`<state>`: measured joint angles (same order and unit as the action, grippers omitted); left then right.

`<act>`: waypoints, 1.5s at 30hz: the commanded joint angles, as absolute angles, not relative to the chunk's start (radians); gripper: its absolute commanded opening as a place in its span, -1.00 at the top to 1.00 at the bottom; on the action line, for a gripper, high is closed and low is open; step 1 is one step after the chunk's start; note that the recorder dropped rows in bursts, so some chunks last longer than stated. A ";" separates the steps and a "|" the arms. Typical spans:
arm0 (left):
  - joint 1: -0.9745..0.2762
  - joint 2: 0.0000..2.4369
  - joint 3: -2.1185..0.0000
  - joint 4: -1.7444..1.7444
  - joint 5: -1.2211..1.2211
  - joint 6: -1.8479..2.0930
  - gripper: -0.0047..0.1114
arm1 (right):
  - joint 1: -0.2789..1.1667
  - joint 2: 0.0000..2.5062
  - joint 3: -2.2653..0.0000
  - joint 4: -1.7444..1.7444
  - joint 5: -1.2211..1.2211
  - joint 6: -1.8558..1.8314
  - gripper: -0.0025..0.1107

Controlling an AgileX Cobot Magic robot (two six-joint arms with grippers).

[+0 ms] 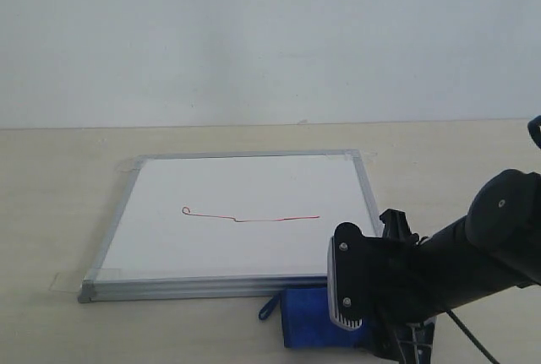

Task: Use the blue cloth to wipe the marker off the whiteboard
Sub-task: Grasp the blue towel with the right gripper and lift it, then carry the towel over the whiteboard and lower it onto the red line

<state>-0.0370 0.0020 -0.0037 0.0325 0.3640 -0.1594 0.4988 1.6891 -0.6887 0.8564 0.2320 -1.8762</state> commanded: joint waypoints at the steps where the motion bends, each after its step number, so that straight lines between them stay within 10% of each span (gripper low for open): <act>1: -0.040 0.000 0.000 0.038 0.359 -0.167 0.85 | 0.501 1.699 -0.691 0.869 0.232 -1.885 -0.24; 14: -0.040 0.000 0.000 0.038 0.359 -0.167 0.85 | 0.501 1.794 -0.740 0.909 0.252 -1.890 -0.16; 23: -0.040 0.000 0.000 0.038 0.359 -0.167 0.85 | 0.501 1.794 -0.740 0.909 0.284 -1.792 0.95; 45: -0.040 0.000 0.000 0.038 0.359 -0.167 0.85 | 0.551 1.523 -0.790 0.745 0.189 -0.877 0.96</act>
<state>-0.0370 0.0020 -0.0037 0.0325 0.3640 -0.1594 0.5474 1.5385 -0.7675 0.7628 0.1756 -0.9936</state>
